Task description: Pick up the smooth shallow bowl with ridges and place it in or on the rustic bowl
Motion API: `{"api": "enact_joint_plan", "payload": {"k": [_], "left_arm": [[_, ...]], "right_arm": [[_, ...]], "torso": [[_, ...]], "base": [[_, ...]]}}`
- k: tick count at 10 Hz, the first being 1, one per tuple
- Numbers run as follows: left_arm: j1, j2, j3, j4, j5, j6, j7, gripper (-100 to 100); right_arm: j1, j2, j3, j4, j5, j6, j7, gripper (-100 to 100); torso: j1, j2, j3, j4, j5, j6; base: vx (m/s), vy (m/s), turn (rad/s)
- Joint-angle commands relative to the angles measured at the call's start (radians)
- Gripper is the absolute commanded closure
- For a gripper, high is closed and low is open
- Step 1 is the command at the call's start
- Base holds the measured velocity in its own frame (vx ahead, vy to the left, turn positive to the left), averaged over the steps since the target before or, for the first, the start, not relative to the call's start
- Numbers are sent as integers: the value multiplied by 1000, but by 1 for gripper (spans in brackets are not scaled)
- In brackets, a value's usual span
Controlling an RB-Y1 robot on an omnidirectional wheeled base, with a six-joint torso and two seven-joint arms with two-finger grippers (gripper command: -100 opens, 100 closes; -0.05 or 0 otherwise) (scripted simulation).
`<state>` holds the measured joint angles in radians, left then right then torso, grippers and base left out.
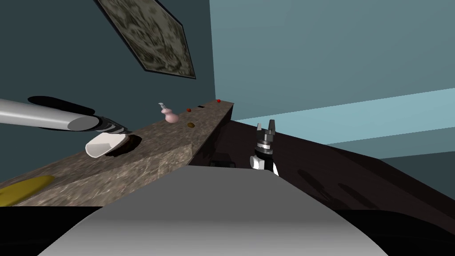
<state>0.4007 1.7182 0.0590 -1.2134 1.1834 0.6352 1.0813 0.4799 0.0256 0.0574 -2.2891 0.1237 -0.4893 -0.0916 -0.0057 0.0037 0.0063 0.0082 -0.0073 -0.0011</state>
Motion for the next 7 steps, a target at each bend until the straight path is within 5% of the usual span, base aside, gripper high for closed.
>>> {"api": "enact_joint_plan", "payload": {"k": [1, 2, 3, 5, 7], "left_arm": [[27, 42, -21, 2, 50, -16, 29, -100], [27, 42, -21, 2, 61, -16, 29, -100], [76, 88, -67, -16, 101, -66, 78, -100], [102, 130, -89, -16, 154, -74, 105, -100], [156, 193, -157, -34, 206, -133, 177, -100]], "right_arm": [[0, 0, 0, 0, 0, 0, 0, 0], [0, 0, 0, 0, 0, 0, 0, 0], [0, 0, 0, 0, 0, 0, 0, 0], [0, 0, 0, 0, 0, 0, 0, 0], [0, 0, 0, 0, 0, 0, 0, 0]], "torso": [[0, 0, 0, 0, 0, 0], [0, 0, 0, 0, 0, 0], [-1, 0, 0, 0, 0, 0], [0, 0, 0, 0, 0, 0], [0, 0, 0, 0, 0, 0]], "base": [[-7, 6, 6], [0, 0, 0], [-10, 12, -79], [-11, 13, -23], [-14, 13, -53]]}}
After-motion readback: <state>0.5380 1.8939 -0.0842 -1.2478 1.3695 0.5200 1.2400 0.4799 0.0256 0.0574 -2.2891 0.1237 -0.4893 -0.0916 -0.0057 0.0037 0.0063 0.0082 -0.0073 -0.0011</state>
